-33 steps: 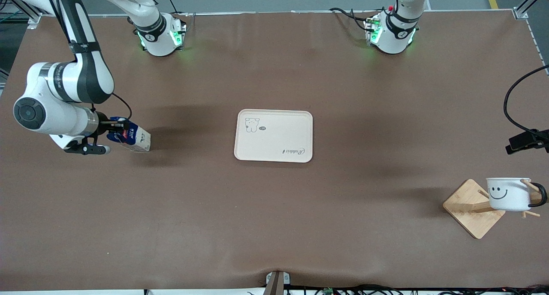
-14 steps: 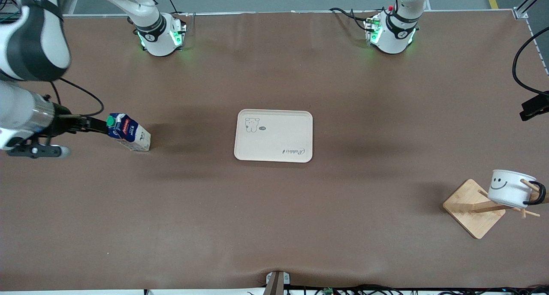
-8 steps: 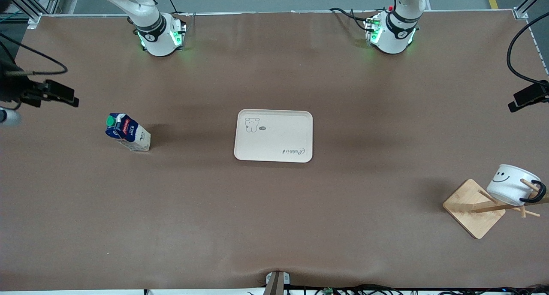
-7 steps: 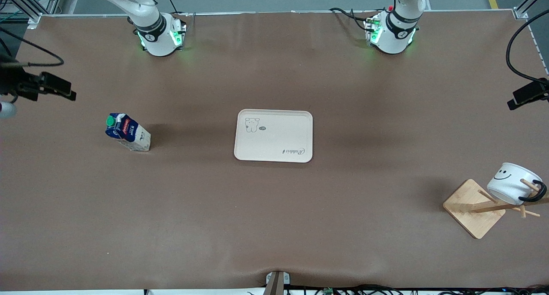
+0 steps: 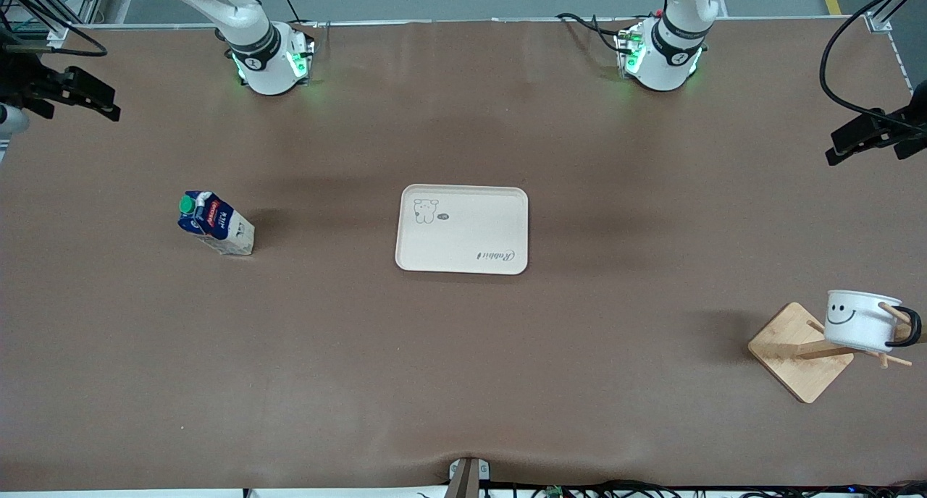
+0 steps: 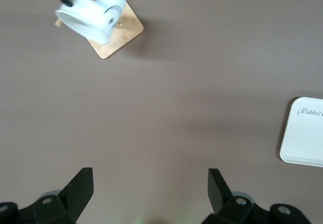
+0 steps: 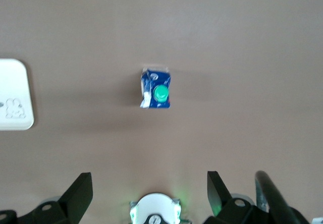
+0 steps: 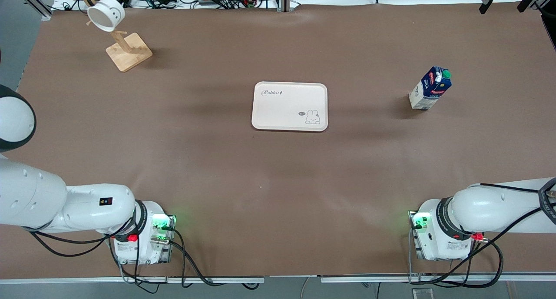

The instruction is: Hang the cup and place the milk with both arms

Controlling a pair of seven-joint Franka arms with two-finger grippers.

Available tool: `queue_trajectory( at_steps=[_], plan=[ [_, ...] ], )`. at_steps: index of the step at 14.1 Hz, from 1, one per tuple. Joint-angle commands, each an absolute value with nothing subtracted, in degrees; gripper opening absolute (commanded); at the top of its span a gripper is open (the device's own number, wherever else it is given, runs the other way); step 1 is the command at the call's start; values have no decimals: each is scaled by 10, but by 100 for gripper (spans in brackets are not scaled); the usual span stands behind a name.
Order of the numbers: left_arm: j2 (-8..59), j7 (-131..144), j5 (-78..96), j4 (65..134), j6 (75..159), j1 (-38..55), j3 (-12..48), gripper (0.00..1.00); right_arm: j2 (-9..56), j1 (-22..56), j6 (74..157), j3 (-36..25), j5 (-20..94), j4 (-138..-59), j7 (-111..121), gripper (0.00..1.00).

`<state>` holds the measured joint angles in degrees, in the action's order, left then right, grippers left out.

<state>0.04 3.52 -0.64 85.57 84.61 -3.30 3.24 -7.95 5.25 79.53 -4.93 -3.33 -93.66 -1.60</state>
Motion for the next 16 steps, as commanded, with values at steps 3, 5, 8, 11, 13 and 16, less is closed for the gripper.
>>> queue_trajectory(
  at_steps=[3,5,8,11,13,16],
  plan=[
    [-43,51,0,903,860,-3,22,100,-84,58,824,-50,-22,-945,32,100],
    [-56,51,-1,916,864,1,22,100,-84,55,816,-53,-22,-947,34,100],
    [-58,52,1,922,865,13,21,100,-84,54,815,-52,-22,-946,35,100],
    [-57,51,6,919,864,8,22,100,-84,54,815,-52,-22,-947,34,100],
    [-55,48,5,919,864,8,23,100,-84,54,814,-52,-22,-946,34,100],
    [-53,40,4,915,862,8,24,100,-84,54,814,-52,-22,-946,34,100]
  ],
)
